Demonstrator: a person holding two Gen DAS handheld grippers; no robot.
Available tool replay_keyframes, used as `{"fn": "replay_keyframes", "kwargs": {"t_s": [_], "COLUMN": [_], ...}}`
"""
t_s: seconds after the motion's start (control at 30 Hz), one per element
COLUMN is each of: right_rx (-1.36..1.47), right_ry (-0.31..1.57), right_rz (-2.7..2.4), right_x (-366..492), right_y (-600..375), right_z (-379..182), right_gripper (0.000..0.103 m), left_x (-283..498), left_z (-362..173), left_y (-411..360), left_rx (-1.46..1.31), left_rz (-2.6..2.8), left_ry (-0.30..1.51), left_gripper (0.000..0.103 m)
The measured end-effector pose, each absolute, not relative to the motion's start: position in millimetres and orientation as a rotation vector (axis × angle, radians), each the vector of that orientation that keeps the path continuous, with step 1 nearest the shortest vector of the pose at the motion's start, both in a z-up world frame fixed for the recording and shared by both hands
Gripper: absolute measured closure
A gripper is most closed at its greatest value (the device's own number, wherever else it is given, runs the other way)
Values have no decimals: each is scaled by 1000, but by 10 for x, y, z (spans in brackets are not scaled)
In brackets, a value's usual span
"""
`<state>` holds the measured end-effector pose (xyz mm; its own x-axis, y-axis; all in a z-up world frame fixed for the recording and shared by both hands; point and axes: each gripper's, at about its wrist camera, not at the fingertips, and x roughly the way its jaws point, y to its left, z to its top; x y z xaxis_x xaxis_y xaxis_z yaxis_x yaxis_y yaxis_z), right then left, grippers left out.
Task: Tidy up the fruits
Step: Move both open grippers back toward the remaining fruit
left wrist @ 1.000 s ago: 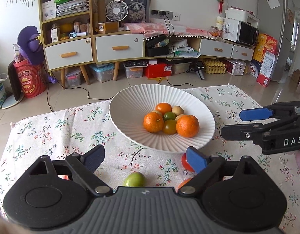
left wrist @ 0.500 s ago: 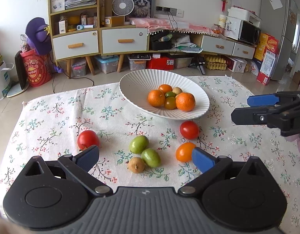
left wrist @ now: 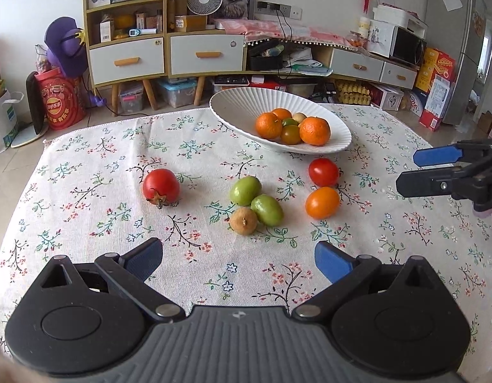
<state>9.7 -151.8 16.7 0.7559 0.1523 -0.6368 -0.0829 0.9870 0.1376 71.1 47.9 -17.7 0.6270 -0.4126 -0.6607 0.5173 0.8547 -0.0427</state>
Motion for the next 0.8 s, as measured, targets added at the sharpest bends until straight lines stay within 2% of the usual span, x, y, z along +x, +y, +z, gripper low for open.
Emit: {"fn": "replay_keyframes", "kwargs": {"t_s": [0.37, 0.43, 0.57, 0.8], "right_rx": [82, 80, 67, 50], "right_ry": [769, 779, 800, 822], "right_rz": [136, 140, 152, 153], "right_x": [183, 206, 257, 320], "right_y": [-1359, -1330, -1290, -1253], "right_z": [-63, -101, -167, -226], "right_gripper": [6, 8, 15, 35], "left_x": [811, 836, 868, 942], "left_z": [-437, -469, -494, -475], "left_y": [498, 488, 443, 386], "left_rx": [124, 109, 108, 106], "left_rz": [-526, -537, -553, -571], "left_ry": [698, 702, 708, 688], "left_gripper": [6, 9, 26, 55]}}
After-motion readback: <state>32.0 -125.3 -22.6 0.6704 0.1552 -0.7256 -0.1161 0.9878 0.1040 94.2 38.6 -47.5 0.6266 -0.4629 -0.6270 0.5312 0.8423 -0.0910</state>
